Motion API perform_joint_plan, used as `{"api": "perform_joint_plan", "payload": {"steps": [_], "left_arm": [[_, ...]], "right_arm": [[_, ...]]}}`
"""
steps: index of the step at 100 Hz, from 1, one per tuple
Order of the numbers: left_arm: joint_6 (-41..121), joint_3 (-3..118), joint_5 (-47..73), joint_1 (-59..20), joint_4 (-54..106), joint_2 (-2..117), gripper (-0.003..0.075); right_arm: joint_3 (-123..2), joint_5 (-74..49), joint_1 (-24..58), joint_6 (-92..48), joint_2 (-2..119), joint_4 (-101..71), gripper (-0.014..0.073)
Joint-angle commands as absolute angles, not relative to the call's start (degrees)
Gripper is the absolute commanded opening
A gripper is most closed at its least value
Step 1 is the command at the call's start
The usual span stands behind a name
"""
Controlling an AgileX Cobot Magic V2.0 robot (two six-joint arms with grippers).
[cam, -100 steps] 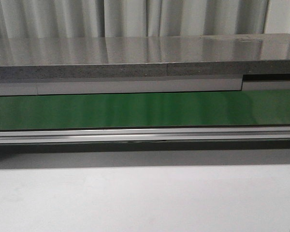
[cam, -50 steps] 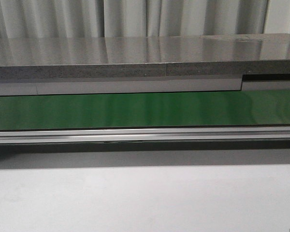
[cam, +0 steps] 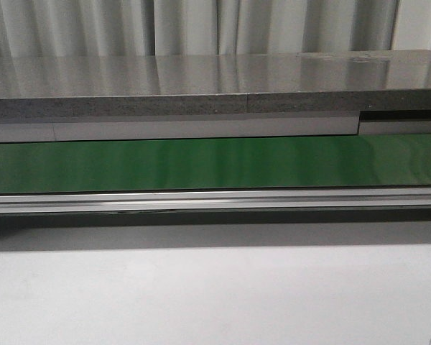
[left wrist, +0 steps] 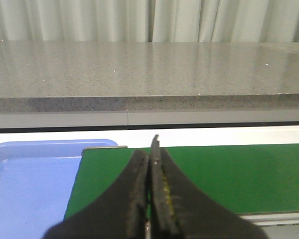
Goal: Move button from left to right
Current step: 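Lift the button with the right gripper and carry it over the green tray, then lower the button into the green tray and open the right gripper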
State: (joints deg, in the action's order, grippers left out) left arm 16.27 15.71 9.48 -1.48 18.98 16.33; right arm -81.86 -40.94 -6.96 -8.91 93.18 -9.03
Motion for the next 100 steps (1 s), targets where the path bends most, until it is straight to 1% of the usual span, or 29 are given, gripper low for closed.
{"api": "perform_joint_plan", "payload": {"steps": [1, 14, 29, 54, 68, 81, 94, 100], "left_arm": [[16.1, 17.4, 5.2, -2.0, 19.8, 16.8, -0.002], [16.1, 17.4, 5.2, -2.0, 19.8, 16.8, -0.002], [16.1, 17.4, 5.2, -2.0, 19.8, 16.8, -0.002], [16.1, 17.4, 5.2, -2.0, 19.8, 16.8, -0.002], [16.1, 17.4, 5.2, -2.0, 19.8, 16.8, -0.002], [16.1, 17.4, 5.2, -2.0, 19.8, 16.8, -0.002], [16.1, 17.4, 5.2, -2.0, 19.8, 16.8, -0.002], [16.1, 17.4, 5.2, -2.0, 19.8, 16.8, -0.002]], "right_arm": [[-81.4, -36.6, -3.7, -9.4, 86.4, -9.8, 0.0595], [-75.5, -31.1, 1.2, -9.4, 78.9, -9.8, 0.0595], [-64.5, -22.3, 5.2, -9.4, 69.1, -9.8, 0.0595], [-44.0, -11.2, 6.6, -9.4, 49.2, -9.8, 0.0595], [-34.2, -8.7, 6.6, -9.4, 37.5, -9.8, 0.0595], [-26.9, -9.6, 6.6, -9.4, 26.0, -9.8, 0.0595], [-22.4, -10.1, 6.6, -9.4, 16.4, -9.8, 0.0595], [-21.4, -10.0, 6.4, -9.4, 13.7, -9.8, 0.0595]]}}
